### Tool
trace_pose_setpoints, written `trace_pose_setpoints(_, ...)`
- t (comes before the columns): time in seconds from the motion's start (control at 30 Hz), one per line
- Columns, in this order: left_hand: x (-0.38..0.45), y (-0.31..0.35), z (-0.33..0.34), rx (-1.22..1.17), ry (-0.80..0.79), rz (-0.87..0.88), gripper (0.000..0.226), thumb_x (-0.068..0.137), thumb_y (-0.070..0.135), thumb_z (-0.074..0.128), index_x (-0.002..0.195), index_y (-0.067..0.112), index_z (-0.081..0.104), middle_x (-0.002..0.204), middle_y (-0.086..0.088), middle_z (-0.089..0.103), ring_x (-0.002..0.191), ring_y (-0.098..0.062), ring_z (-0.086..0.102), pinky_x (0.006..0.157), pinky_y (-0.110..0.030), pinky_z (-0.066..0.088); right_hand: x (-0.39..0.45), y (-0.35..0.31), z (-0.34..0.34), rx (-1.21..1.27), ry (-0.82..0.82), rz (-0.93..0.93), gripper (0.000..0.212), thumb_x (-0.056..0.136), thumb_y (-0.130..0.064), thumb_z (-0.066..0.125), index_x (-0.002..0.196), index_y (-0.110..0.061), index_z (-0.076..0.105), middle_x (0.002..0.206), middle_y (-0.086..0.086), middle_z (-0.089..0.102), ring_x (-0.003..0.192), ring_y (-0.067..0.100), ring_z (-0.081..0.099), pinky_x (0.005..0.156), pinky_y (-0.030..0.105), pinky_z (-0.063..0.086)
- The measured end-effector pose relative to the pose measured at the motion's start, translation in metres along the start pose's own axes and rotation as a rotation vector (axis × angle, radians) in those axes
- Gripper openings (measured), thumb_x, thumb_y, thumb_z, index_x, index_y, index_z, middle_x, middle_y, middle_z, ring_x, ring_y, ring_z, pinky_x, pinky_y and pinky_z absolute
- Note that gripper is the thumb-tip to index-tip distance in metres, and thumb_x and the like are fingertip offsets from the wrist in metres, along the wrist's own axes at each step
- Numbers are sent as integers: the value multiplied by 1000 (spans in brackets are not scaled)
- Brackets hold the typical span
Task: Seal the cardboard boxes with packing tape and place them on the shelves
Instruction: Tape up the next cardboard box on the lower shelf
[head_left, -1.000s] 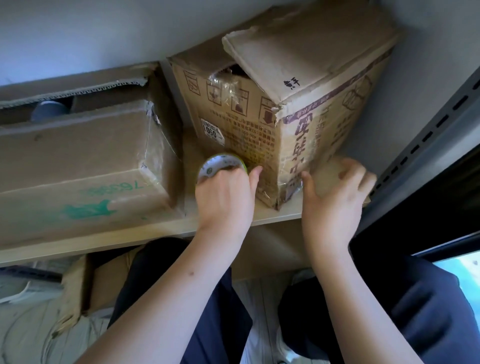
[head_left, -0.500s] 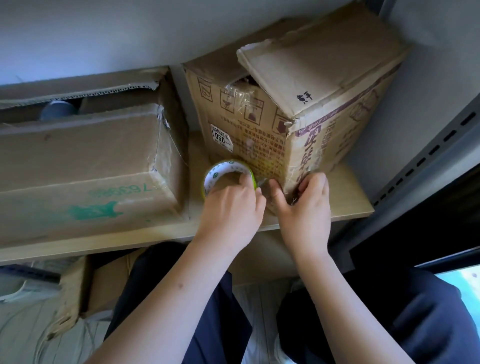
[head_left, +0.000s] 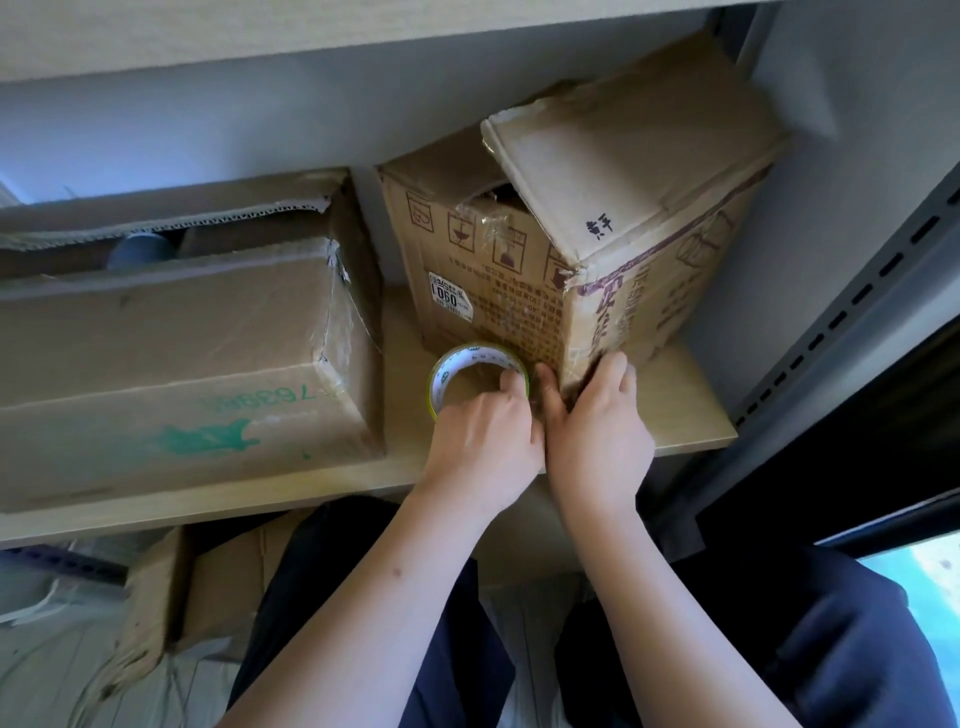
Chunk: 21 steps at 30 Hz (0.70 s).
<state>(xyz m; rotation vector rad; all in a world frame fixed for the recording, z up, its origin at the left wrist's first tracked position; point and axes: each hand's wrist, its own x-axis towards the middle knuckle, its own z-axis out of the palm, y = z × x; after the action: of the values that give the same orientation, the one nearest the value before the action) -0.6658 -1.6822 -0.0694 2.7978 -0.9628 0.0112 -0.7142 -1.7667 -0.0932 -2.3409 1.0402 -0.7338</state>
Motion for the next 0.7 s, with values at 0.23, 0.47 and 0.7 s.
trace_pose_setpoints(0.23,1,1,2,32,112,5,28,102,32,39,91,16,60,75,-3,61,68,-24,63,59,-33,53,2,-4,-20,-133,-123,36,52,92,-63,48,108,-14,38,108,1,55,67,21,52,47,28,23)
trace_pose_setpoints(0.47,-5,9,3,91,89,-83,21,94,29,52,87,17,67,78,-1,69,71,-22,68,65,-30,54,-16,-34,-103,-216,-182,-241,43,97,-60,42,85,-22,57,77,-4,63,62,15,57,52,25,43)
trace_pose_setpoints(0.7,-11,17,5,102,126,-138,30,103,34,38,88,19,59,82,-2,70,76,-19,67,68,-31,53,16,-111,-206,372,521,-737,16,98,-14,53,92,-6,66,88,6,60,68,19,53,57,29,43)
